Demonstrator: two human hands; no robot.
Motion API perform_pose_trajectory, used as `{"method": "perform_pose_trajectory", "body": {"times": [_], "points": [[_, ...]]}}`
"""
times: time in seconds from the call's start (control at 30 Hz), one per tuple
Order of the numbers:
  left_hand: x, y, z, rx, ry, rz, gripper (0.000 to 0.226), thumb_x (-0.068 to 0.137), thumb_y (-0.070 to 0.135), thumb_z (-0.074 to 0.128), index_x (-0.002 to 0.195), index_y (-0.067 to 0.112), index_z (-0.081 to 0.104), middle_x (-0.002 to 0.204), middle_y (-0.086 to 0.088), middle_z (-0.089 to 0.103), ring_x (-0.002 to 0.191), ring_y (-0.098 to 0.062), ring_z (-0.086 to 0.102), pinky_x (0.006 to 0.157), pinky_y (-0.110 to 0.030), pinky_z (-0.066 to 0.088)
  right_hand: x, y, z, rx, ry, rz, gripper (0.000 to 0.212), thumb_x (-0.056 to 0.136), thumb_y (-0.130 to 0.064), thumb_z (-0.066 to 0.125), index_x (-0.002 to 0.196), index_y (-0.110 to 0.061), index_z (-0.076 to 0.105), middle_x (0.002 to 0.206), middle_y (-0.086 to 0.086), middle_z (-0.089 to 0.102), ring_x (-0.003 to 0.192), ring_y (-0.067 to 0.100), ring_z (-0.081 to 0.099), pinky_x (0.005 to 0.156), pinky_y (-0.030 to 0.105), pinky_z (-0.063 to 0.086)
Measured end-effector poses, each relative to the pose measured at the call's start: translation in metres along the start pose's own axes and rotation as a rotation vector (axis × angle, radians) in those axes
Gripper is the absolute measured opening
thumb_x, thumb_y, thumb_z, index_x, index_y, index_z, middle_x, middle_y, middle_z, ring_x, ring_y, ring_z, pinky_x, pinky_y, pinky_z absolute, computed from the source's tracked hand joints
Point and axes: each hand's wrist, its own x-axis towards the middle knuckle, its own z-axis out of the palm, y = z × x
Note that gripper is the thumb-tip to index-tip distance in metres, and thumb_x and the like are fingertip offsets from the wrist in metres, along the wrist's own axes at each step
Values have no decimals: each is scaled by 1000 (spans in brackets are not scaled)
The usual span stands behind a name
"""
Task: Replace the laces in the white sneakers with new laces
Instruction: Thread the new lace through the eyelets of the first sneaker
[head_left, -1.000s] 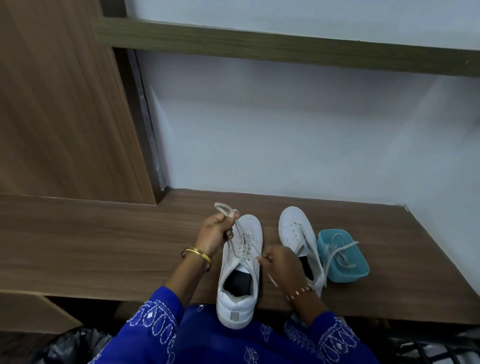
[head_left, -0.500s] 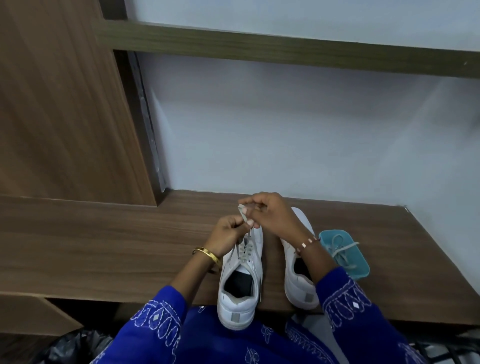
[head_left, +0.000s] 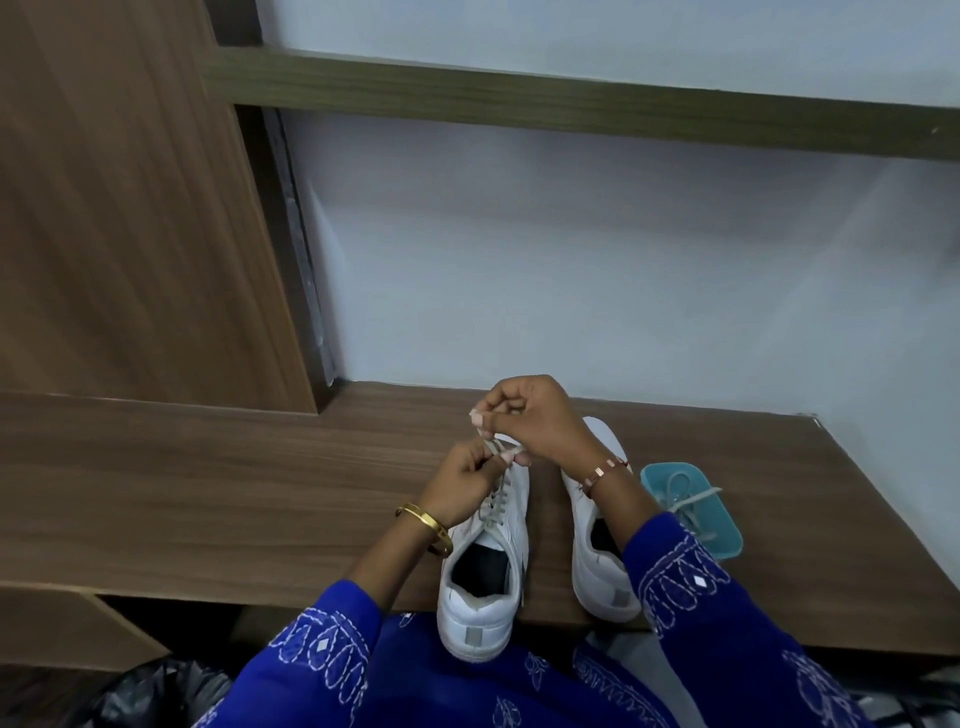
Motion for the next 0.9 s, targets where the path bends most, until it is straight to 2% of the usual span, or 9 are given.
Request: {"method": "perform_pose_trajectory", "body": {"times": [0.13,0.2,0.3,0.4,0.5,0.6,0.67,0.8,0.9], "points": [[2,-4,-6,-134,49,-100,29,97,6,42,78,13,63,48,10,36,39,-1,32,45,-13,30,-2,11,-10,-6,184,4,8,83,-15,68,83,-8,69,68,-2,62,55,-5,54,59,10,43],[3,-6,-8,-169,52,-130,29,97,5,40,79,12,62,42,15,35,38,0,33,44,-13,31,-7,18,-15,-56,154,39,7,84,-14,67,85,-9,71,74,-3,65,63,1,57,66,11,44],[6,-7,-8,-233,51,-148,33,97,3,39,71,12,58,43,14,34,40,-2,32,47,-18,30,-15,27,-9,-146,75,85,6,83,-15,68,79,-13,71,74,-1,69,70,19,62,74,25,47],[7,-7,-6,-258,60,-148,42,96,2,41,58,17,51,43,12,37,40,-3,32,47,-21,28,-17,31,-2,-169,156,81,4,80,-10,69,81,-6,70,69,7,65,63,11,55,65,24,45],[6,-4,-6,-201,61,-149,42,95,2,42,56,16,49,46,4,39,40,-3,36,46,-16,31,-16,31,2,-226,207,65,5,78,-5,65,75,-6,68,75,18,69,63,15,57,63,27,48],[5,-3,-8,-172,54,-156,38,95,6,44,57,12,44,45,4,43,40,-1,41,48,-13,34,-14,34,6,-243,203,91,9,81,-2,61,75,-7,65,67,8,67,56,2,55,59,19,46],[7,-3,-9,-167,63,-158,36,95,8,45,59,11,47,45,4,47,40,-1,46,50,-13,38,-13,36,9,-171,248,119,15,84,-1,59,73,-12,59,63,-4,59,54,-1,54,54,10,42],[8,-10,-9,-243,106,-196,37,96,7,42,62,12,55,46,4,50,40,-3,48,53,-19,42,-16,45,7,128,340,208,22,89,0,50,72,-14,51,67,3,61,52,7,54,50,19,44],[4,-23,-9,-399,101,-265,49,95,7,44,50,17,60,45,5,51,40,-5,46,59,-27,40,-22,46,7,287,365,230,20,89,2,52,73,-10,53,68,7,65,48,7,55,47,17,45]]}}
